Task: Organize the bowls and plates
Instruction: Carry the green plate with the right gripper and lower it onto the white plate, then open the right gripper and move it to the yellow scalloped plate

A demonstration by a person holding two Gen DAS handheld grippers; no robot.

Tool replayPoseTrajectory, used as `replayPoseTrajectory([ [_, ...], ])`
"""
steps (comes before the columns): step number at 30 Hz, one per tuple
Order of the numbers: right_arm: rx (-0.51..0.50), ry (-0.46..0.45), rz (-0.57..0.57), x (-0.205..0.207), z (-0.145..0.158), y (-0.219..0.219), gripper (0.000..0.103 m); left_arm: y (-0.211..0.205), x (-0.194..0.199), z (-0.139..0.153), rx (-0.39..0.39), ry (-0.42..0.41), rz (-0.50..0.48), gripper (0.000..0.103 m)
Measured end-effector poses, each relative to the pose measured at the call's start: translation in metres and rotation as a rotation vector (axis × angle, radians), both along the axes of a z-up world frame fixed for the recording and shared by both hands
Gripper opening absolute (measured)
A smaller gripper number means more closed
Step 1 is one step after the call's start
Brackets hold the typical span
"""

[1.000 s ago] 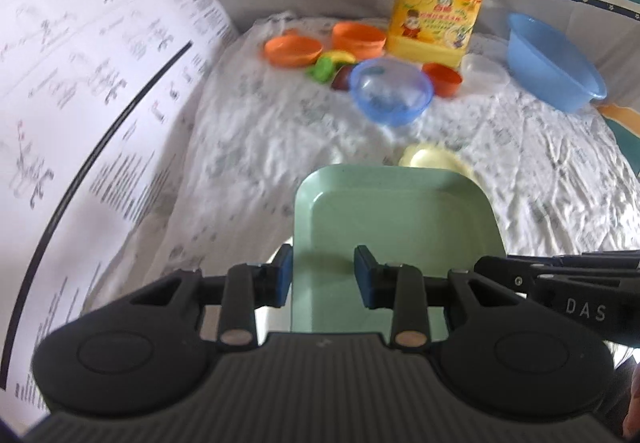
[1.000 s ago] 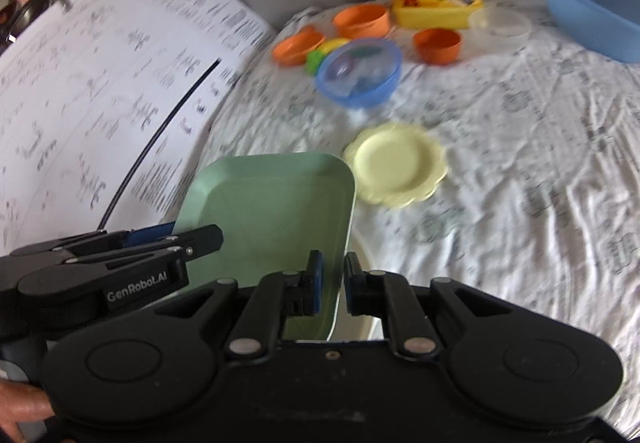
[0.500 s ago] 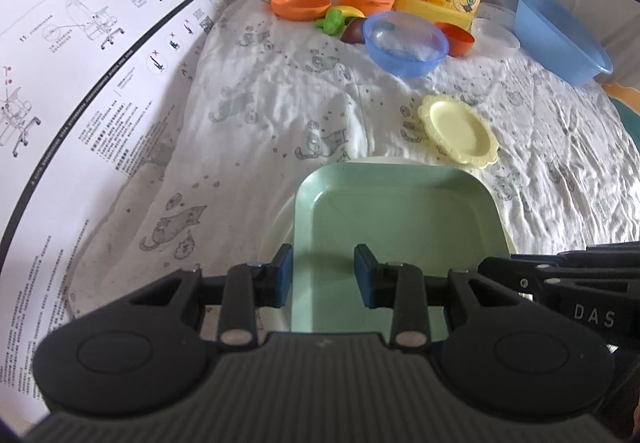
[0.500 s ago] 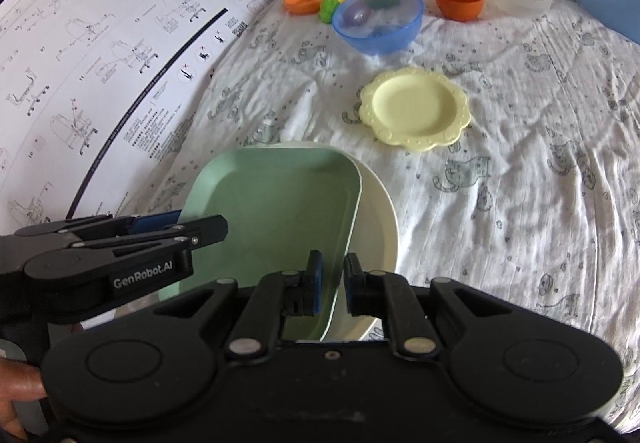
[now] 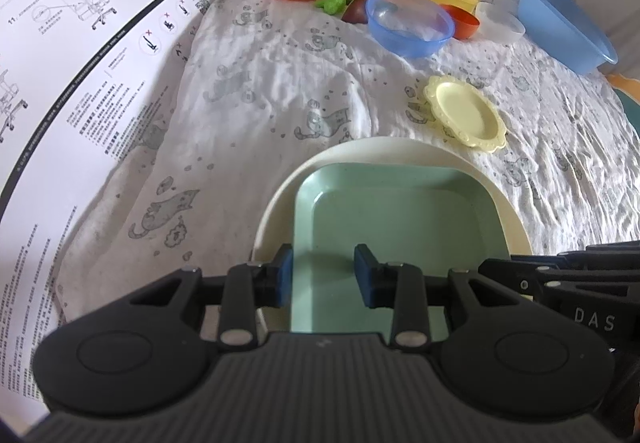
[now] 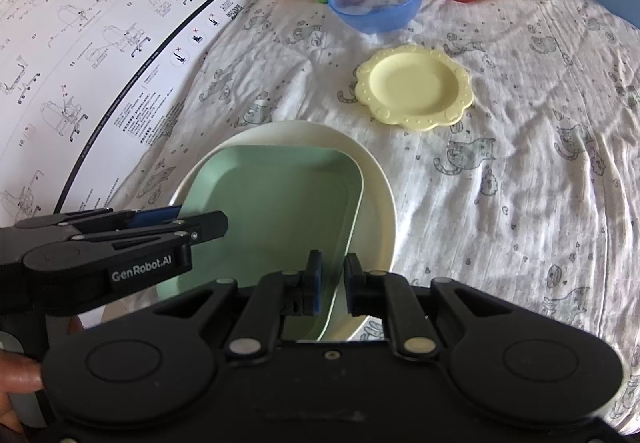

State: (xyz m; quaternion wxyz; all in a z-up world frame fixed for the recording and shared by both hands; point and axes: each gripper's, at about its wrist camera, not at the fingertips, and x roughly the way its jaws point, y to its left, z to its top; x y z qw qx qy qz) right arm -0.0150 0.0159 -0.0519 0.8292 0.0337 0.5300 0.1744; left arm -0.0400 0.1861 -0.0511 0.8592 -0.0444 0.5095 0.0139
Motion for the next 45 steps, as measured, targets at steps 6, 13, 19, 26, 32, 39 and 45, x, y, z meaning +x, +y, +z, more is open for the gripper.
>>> replayPoseTrajectory([
  [6, 0.006, 0.0, 0.004, 0.002, -0.002, -0.001, 0.022, 0.0, 0.001, -0.002, 0.001, -0.001, -0.002, 0.032],
  [13, 0.056, -0.051, 0.013, 0.0, 0.012, -0.005, 0.066, -0.003, -0.003, 0.01, 0.024, -0.049, 0.007, 0.06],
  [19, 0.061, -0.143, -0.001, -0.005, 0.031, -0.017, 0.097, 0.008, -0.014, 0.035, 0.022, -0.161, 0.083, 0.103],
  [26, 0.076, -0.166, -0.063, -0.008, 0.036, -0.038, 0.103, 0.024, -0.015, 0.038, -0.006, -0.146, 0.162, 0.103],
  [32, 0.085, -0.16, -0.109, -0.009, 0.034, -0.052, 0.103, 0.017, -0.016, 0.038, 0.014, -0.141, 0.147, 0.103],
  [39, 0.096, -0.16, -0.165, -0.008, 0.034, -0.07, 0.103, 0.004, -0.006, 0.044, 0.039, -0.151, 0.12, 0.103],
  [45, 0.111, -0.151, -0.249, -0.001, 0.032, -0.097, 0.103, -0.014, 0.011, 0.044, 0.047, -0.154, 0.083, 0.103],
])
